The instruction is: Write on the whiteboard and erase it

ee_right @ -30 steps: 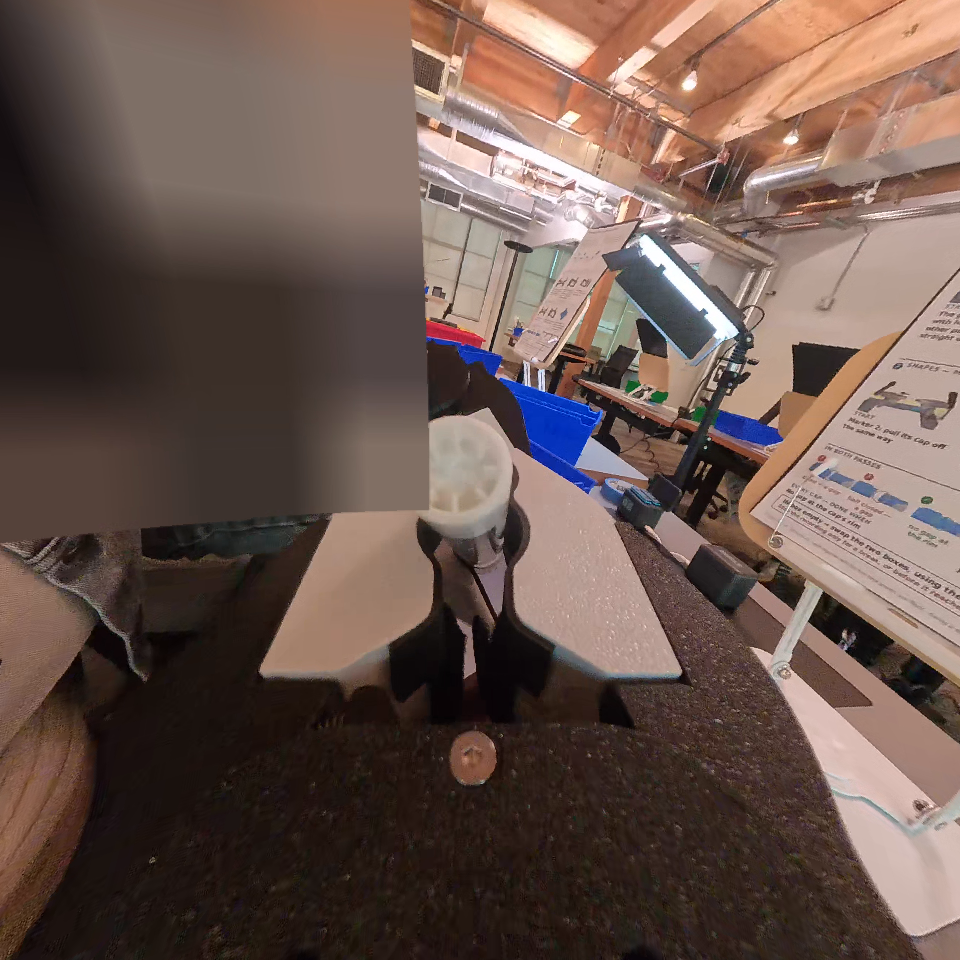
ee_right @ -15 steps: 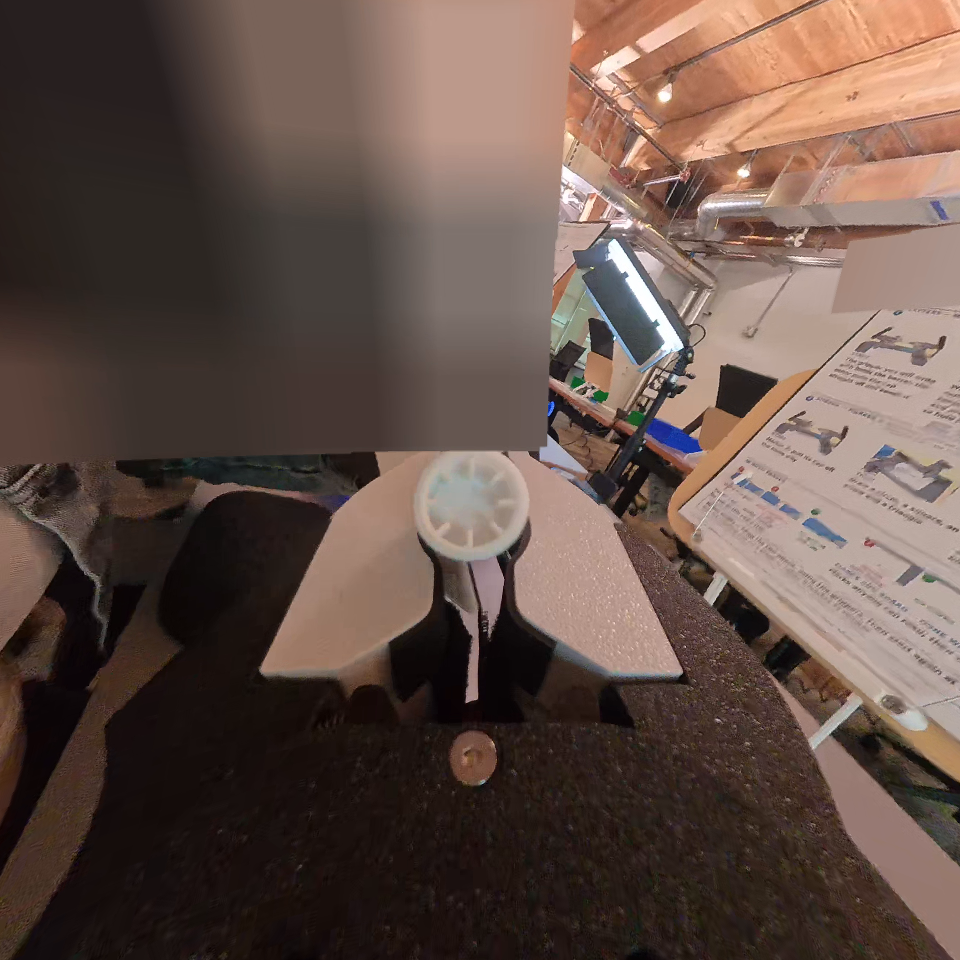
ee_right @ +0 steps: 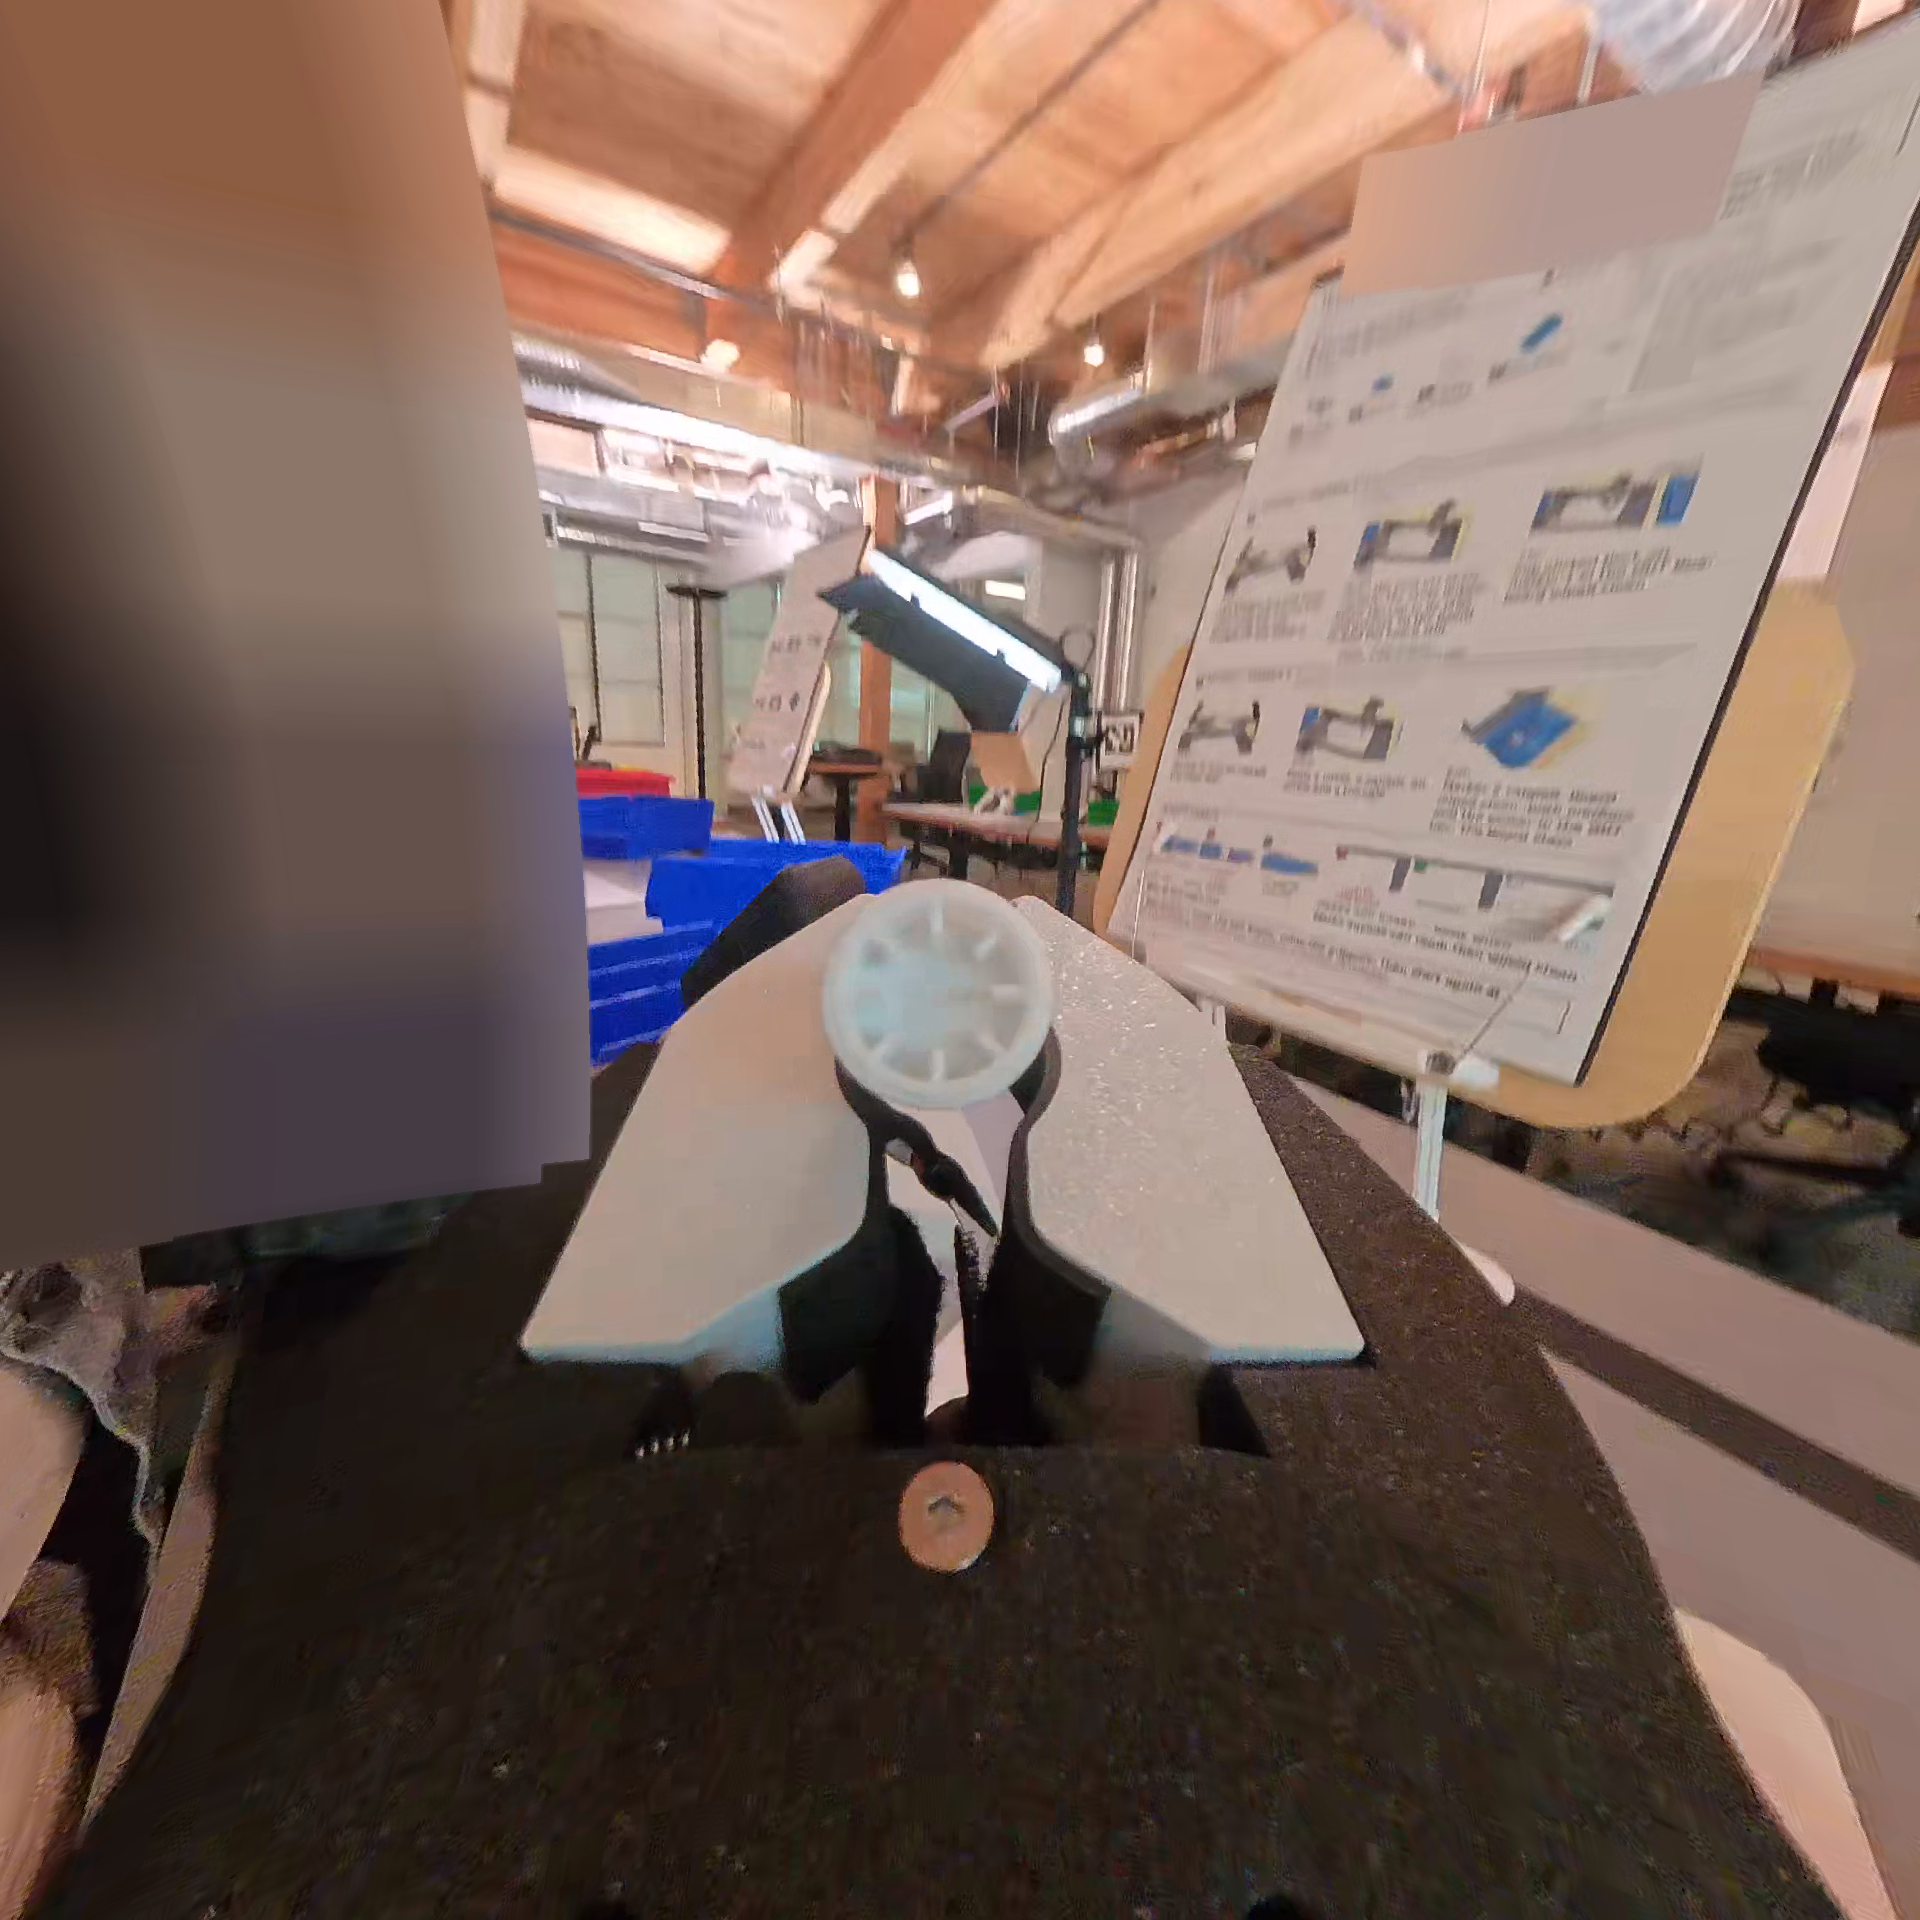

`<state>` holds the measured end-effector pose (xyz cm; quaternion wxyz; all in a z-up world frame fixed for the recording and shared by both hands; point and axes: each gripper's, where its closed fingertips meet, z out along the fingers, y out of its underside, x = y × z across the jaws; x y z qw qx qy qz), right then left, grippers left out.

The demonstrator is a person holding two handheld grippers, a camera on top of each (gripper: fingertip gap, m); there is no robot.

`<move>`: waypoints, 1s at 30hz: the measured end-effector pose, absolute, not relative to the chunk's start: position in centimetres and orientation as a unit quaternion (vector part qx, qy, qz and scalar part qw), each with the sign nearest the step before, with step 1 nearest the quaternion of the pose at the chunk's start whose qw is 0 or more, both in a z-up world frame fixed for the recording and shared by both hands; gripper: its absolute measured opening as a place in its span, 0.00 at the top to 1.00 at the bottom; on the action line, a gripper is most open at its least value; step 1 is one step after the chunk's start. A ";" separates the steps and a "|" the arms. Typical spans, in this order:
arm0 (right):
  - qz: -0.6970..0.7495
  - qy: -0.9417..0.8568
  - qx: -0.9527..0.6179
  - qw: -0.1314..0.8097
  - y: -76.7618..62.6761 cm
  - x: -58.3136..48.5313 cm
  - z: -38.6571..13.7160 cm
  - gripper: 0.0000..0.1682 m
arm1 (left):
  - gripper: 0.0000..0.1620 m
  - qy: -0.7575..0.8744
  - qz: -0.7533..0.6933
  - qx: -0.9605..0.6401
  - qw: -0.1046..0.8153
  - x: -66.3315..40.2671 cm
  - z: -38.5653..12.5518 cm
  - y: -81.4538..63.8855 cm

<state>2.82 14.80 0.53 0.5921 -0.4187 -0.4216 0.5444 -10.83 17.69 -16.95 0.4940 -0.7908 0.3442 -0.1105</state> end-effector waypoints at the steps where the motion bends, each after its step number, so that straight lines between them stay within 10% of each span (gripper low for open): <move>1: 0.533 -0.433 -0.448 0.572 15.3 1.7 -0.9 0.89 | 0.92 0.339 -0.124 -0.799 0.481 -11.1 -18.1 17.6; 11: 0.402 -0.555 -0.625 0.374 17.5 -10.1 -17.3 0.89 | 0.92 0.337 -0.150 -0.844 0.388 -12.1 -23.8 16.8; 30: 0.362 -0.576 -0.648 0.342 17.1 -12.8 -20.7 0.89 | 0.92 0.319 -0.171 -0.857 0.367 -12.8 -25.0 16.8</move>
